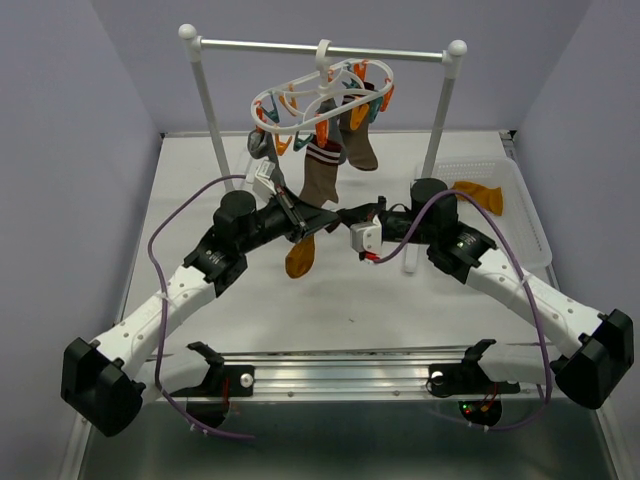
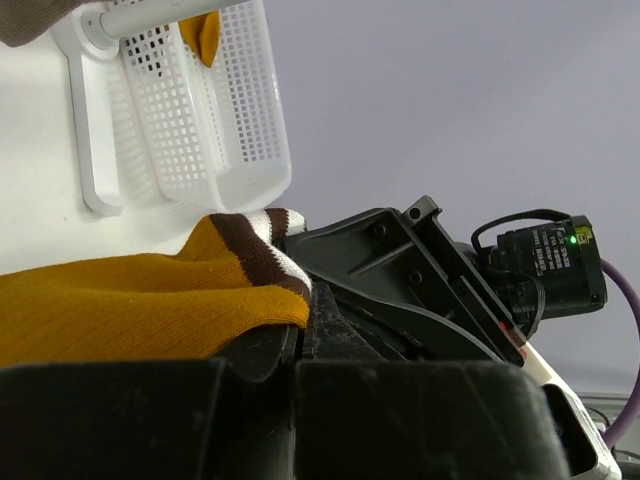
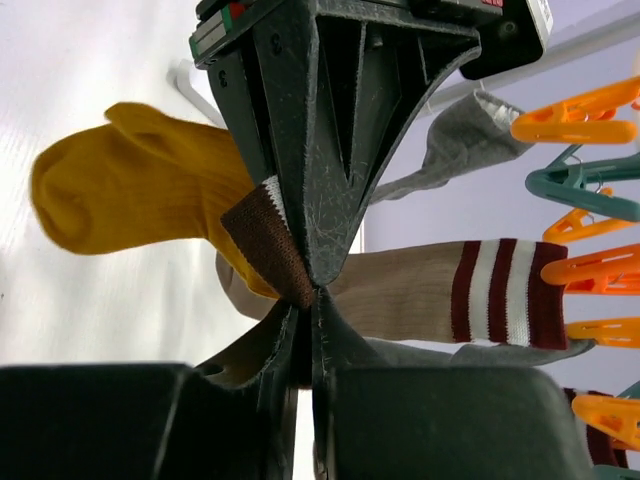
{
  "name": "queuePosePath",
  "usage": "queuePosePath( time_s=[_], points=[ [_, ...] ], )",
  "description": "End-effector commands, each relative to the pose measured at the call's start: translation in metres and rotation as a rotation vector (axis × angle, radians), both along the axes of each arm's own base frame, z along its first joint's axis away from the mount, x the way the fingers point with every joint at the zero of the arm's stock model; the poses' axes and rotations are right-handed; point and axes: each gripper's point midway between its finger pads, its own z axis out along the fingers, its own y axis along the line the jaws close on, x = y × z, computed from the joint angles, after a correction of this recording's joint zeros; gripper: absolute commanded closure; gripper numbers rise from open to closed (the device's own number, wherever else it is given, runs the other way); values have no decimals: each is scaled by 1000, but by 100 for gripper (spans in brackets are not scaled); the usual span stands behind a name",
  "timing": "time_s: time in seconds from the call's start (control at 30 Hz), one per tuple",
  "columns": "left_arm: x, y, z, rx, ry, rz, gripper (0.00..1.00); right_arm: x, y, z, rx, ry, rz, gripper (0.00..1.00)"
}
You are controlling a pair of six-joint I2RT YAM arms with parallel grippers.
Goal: Clip the socks to the hanger
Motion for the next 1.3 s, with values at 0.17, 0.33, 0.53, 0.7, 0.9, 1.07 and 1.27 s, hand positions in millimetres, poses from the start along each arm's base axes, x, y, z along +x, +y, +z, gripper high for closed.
queuePosePath(
  time_s=[0.17, 0.33, 0.53, 0.7, 0.9, 1.07, 1.27],
  points=[
    [3, 6, 18, 50, -163, -18, 2, -4, -8, 29, 16, 38, -43, 99],
    [10, 25, 15, 287, -390, -5, 1, 1, -10, 1, -108, 168, -76, 99],
    [-1, 53, 14, 506, -777, 1, 1, -5, -9, 0, -157, 272, -62, 99],
    [2, 71, -4, 702, -1064, 11, 1, -14, -8, 4, -203, 363, -35, 99],
    [5, 59, -17, 808, -1324, -122, 1, -14, -2, 10, -237, 444, -19, 99],
    [12, 38, -23, 816, -1408, -267, 1, -16, 0, 7, -259, 490, -9, 99],
    [7, 33, -3, 780, -1542, -252, 1, -17, 2, 6, -271, 522, -4, 99]
  ],
)
